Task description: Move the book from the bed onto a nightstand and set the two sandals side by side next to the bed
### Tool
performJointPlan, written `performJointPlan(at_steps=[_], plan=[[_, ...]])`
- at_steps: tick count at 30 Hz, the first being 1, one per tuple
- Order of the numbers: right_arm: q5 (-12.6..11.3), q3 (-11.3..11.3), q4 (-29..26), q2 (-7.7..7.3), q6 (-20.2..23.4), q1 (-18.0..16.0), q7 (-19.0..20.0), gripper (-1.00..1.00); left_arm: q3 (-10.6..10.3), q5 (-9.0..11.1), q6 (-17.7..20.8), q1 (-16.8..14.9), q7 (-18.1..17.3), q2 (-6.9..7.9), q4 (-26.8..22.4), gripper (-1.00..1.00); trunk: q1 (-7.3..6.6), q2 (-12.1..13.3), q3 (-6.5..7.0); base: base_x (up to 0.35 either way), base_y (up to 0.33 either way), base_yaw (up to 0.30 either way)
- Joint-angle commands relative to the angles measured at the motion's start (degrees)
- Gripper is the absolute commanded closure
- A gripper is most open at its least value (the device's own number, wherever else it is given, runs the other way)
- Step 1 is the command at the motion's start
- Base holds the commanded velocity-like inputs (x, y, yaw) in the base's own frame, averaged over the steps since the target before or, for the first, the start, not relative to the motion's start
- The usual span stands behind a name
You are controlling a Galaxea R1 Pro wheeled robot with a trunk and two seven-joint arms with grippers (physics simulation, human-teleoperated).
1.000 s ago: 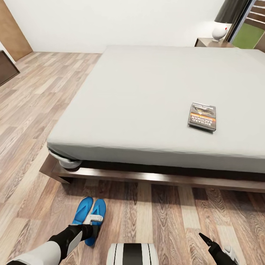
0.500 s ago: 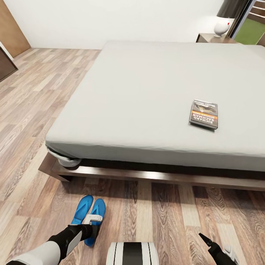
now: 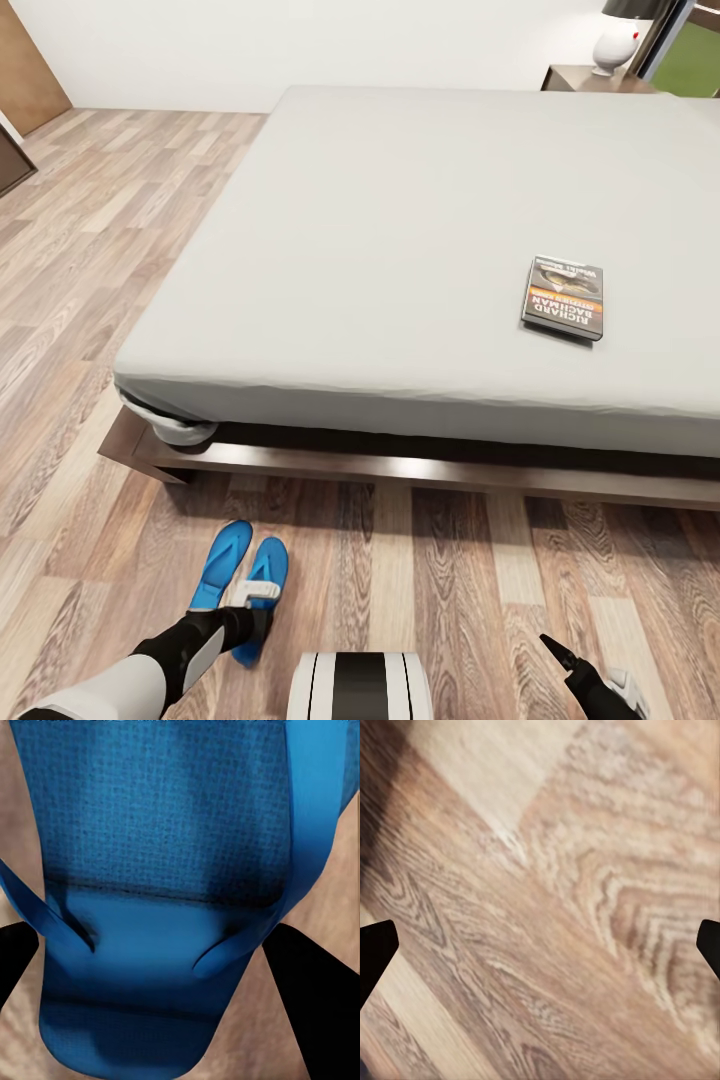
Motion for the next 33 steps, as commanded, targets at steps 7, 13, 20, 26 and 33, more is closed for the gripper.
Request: performJointPlan(at_steps=[7,13,20,26,33], plan=[[-0.62,0.25,0.19,0.01,0.61,-0.05,0.37,-1.0,-0.28,0.57,0.27,0.0,-0.07,0.14,-2.18,1.0,-0.01,-0.01,-0.03,0.0,0.0,0.0],[-0.62,0.24,0.19,0.01,0.53,-0.05,0.37,-1.0,-0.22,0.56,0.26,0.0,-0.02,0.21,-3.37,1.0,-0.01,-0.01,-0.03,0.0,0.0,0.0],[-0.62,0.16,0.18,-0.03,0.6,-0.06,0.37,-1.0,1.44,0.51,0.26,0.0,-0.01,0.27,-4.29,1.0,-0.01,-0.01,-0.03,0.0,0.0,0.0],[-0.62,0.2,0.21,0.0,0.57,-0.05,0.37,-1.0,1.87,0.43,0.32,0.0,-0.01,0.52,-4.37,1.0,-0.01,-0.01,-0.03,0.0,0.0,0.0],[-0.62,0.23,0.19,0.0,0.55,-0.05,0.37,-1.0,2.02,0.37,0.43,0.0,-0.01,0.62,-4.38,1.0,0.02,-0.03,-0.25,0.0,0.0,0.0]])
